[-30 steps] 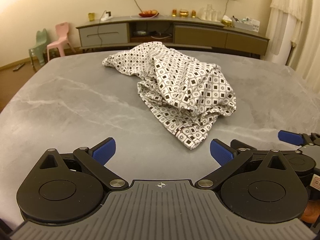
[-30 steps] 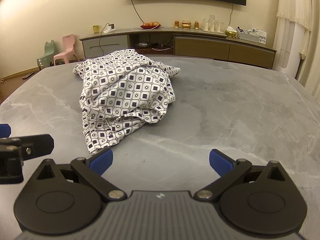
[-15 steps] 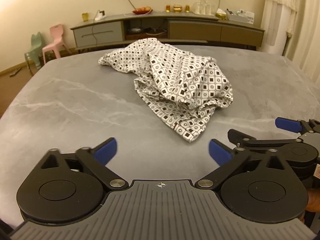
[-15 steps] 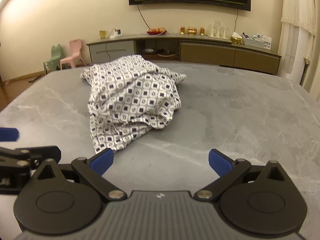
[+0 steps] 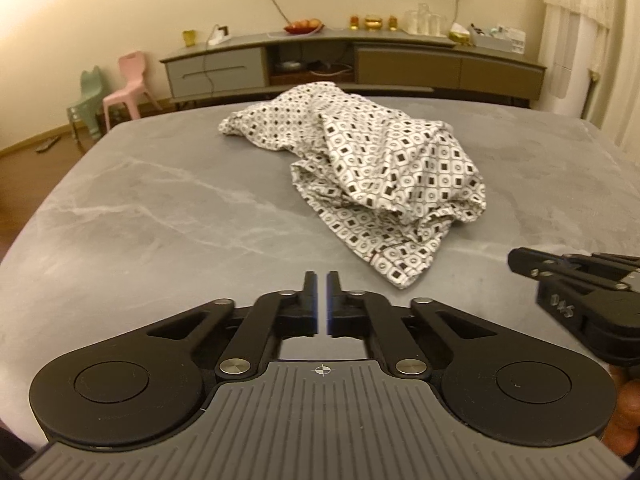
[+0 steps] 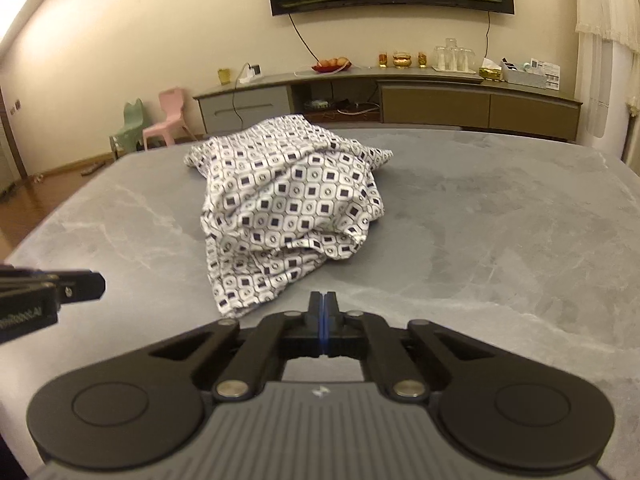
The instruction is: Fold clothes
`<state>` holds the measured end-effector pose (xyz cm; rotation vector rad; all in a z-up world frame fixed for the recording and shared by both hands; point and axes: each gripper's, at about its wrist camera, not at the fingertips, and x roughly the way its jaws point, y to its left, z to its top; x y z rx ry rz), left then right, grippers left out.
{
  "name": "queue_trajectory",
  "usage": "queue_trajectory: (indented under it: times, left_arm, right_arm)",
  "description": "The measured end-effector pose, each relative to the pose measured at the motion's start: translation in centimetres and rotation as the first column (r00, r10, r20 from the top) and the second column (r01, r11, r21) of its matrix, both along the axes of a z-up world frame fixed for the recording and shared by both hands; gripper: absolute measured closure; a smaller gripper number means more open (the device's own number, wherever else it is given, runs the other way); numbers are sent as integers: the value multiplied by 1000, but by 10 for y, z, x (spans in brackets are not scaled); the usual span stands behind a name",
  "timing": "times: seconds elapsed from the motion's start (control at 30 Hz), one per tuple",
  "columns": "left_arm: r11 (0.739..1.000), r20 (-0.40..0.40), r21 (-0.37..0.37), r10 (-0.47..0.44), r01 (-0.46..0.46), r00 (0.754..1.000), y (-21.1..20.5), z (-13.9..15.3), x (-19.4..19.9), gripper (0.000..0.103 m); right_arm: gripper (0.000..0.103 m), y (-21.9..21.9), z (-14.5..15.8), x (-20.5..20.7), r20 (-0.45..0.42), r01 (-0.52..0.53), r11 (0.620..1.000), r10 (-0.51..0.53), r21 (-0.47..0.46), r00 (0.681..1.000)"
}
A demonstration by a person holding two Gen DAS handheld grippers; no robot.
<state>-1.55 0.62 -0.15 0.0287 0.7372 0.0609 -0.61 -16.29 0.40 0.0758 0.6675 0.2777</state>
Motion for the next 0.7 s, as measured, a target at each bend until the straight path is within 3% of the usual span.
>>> queue_trajectory:
  times: [0.4,0.5,0.57,0.6,0.63,0.7]
  left_arm:
    - [999,2,-8,46,-46,999,8,0,2,103]
    - [998,-8,-10,57,-57,998,12,-1,4,103]
    - [998,-14,-8,68,-68,998,14,-3,6,74]
    - [997,-13,-9,75,-75,997,15,-4,7,38]
    - [997,-2,-11,83,-83,997,16,-5,7,16]
    - [995,12,-28,99,-98,995,22,-8,9,13]
  right_arm:
    - [102,0,-2,0,11,14,1000,-14,-19,1000]
    - [86,2,-5,2,9,24,999,-23,-33,1000]
    - [60,2,-7,2,11,33,999,-33,-33,999]
    - [34,2,-7,2,14,38,999,-38,-33,999]
    - [19,2,-8,2,22,47,998,-46,-34,999]
    - [18,1,-9,2,30,57,997,-56,-43,998]
